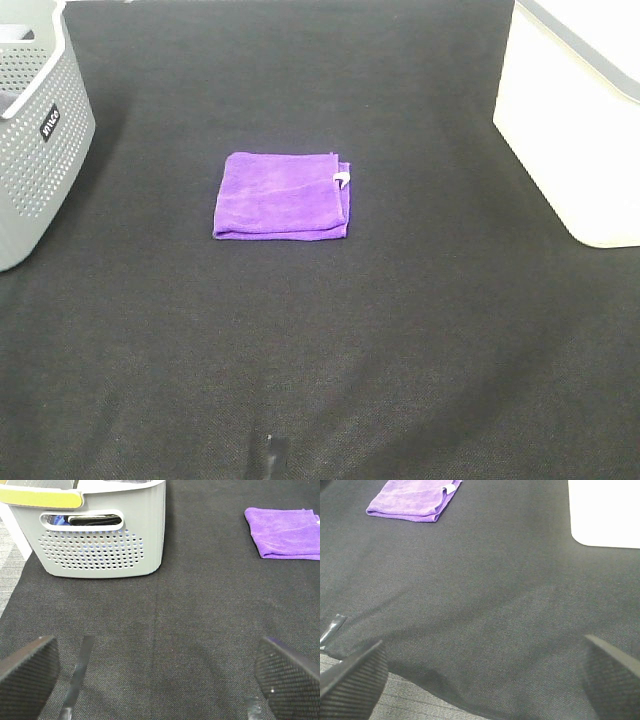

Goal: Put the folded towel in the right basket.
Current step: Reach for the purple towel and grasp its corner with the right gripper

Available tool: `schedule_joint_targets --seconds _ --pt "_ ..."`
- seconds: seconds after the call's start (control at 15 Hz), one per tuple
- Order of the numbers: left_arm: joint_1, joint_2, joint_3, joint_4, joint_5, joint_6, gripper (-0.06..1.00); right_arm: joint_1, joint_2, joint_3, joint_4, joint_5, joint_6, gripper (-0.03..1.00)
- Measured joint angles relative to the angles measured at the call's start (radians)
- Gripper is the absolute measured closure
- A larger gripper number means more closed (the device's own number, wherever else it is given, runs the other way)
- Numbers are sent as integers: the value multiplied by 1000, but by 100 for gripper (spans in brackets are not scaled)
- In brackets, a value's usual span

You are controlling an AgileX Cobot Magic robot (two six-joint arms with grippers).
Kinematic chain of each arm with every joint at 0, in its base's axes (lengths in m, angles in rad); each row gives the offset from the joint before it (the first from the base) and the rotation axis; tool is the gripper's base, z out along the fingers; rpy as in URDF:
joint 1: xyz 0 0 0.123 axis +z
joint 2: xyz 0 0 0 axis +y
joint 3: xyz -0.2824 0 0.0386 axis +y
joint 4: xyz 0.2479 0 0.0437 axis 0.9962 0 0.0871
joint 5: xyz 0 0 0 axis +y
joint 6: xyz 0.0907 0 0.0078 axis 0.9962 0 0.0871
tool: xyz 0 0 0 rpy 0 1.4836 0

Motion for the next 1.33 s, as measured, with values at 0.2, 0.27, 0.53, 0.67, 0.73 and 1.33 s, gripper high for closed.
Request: schedule_joint_targets --seconds 0.2,0.27,0.53,0.67,0.73,1.33 --pt "0 0 0 0 0 0 -4 0 0 0 1 0 0 -1" --pt "0 0 0 0 0 0 -4 0 0 0 1 0 0 -1" --pt "0 0 0 0 0 0 -4 0 0 0 1 0 0 -1" --pt "0 0 0 0 0 0 -4 0 0 0 1 0 0 -1" --pt "0 0 0 0 0 0 -4 0 0 0 1 0 -1 -1" --pt "0 0 0 0 0 0 -4 0 0 0 -2 0 -1 -1"
